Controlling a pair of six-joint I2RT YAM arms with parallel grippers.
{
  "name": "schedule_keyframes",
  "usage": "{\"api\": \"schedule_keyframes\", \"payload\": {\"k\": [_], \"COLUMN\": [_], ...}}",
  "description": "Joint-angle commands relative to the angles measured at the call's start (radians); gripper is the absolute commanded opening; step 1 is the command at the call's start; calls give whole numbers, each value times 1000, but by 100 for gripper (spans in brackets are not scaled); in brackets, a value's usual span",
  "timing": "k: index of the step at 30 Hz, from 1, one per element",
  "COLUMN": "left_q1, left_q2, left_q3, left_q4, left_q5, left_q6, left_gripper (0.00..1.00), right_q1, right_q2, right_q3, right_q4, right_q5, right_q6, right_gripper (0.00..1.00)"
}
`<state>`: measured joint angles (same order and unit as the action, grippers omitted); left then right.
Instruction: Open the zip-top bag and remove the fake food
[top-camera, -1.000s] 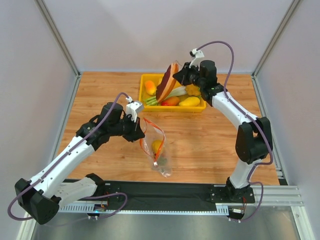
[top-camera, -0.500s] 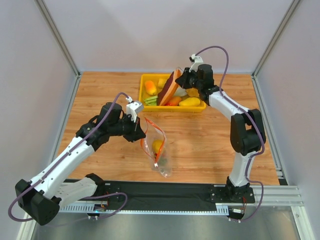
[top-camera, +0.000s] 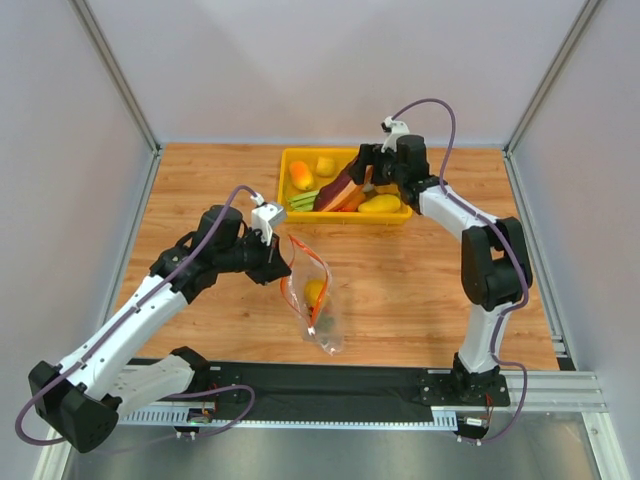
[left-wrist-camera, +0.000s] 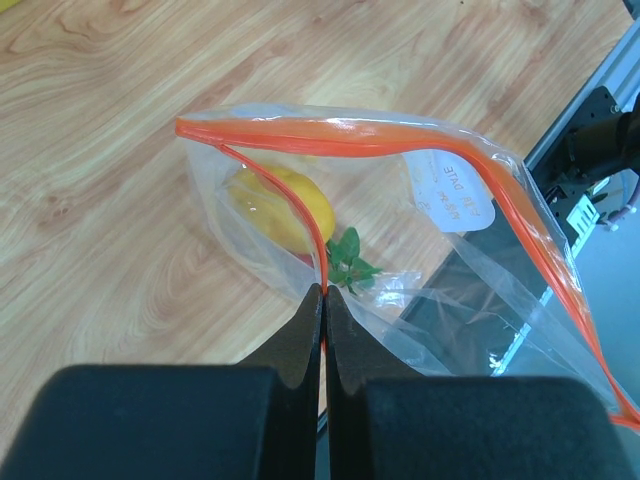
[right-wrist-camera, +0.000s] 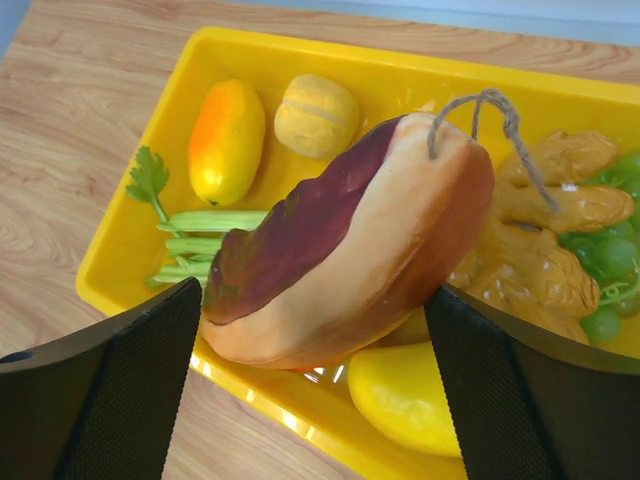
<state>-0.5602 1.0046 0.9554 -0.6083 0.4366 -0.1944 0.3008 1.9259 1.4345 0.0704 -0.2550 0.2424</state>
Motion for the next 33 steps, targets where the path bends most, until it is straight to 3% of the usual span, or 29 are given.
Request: {"api": "schedule_keyframes", "payload": {"k": [1, 4, 10, 15, 20, 26, 29, 33], "left_q1": [3, 3, 3, 3, 3, 3, 3, 3], "left_q2": [-31, -37, -49, -58, -66, -64, -70, -78], "left_q3": [-10, -12, -17, -20, -21, -23, -24, -26], "left_q4": [22, 24, 27, 25, 27, 35, 41, 45], "left_q5": [13, 11, 19, 21, 16, 34, 36, 42], "left_q6": [19, 18, 16, 16, 15, 12, 10, 9], "left_gripper": [0, 0, 0, 0, 0, 0, 0, 0], "right_q1": [6, 6, -25, -26, -23, 12, 41, 183], "right_q2": [-73, -116, -225, -287, -502, -707, -778, -837], "right_q3": [-11, -29, -74, -35, -157, -158, -148, -143], "right_q4": [-32, -56, -116, -274, -242, -311, -339, -395], "right_q5": [52, 143, 253, 391, 313, 197, 56, -35], "right_q6": [-34, -46, -23, -60, -8, 69, 122, 144], "right_gripper": [94, 100, 100, 100, 100, 98, 98, 97]}}
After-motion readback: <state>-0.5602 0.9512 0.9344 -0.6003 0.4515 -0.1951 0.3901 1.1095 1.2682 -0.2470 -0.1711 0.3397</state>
